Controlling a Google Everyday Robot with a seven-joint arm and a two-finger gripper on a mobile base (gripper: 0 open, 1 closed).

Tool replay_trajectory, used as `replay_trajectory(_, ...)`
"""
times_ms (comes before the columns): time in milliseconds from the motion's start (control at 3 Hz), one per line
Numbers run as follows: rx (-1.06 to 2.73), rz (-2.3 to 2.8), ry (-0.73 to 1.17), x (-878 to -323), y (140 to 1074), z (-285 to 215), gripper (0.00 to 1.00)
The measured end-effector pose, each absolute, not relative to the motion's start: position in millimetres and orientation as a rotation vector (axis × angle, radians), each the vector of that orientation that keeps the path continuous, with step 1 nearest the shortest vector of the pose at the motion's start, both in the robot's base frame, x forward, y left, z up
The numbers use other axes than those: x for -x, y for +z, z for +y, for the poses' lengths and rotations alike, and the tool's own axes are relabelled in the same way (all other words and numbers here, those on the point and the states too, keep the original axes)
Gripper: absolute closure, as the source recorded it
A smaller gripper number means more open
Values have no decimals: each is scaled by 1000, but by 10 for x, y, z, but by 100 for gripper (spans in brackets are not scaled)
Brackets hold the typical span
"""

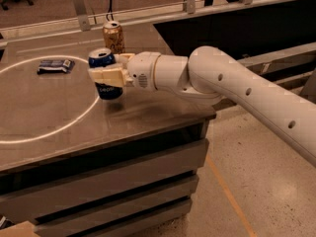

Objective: Place pepsi can upright

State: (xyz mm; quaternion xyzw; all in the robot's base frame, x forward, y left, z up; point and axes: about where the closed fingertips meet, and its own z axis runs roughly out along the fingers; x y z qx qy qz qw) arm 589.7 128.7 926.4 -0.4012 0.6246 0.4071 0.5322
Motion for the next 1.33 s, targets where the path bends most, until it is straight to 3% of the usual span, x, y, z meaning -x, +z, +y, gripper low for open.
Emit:
replay_trajectory(1000,939,1525,859,-5864,9122,1308,100)
replay_trajectory(1333,929,1546,859,-5852,9060,1316,84)
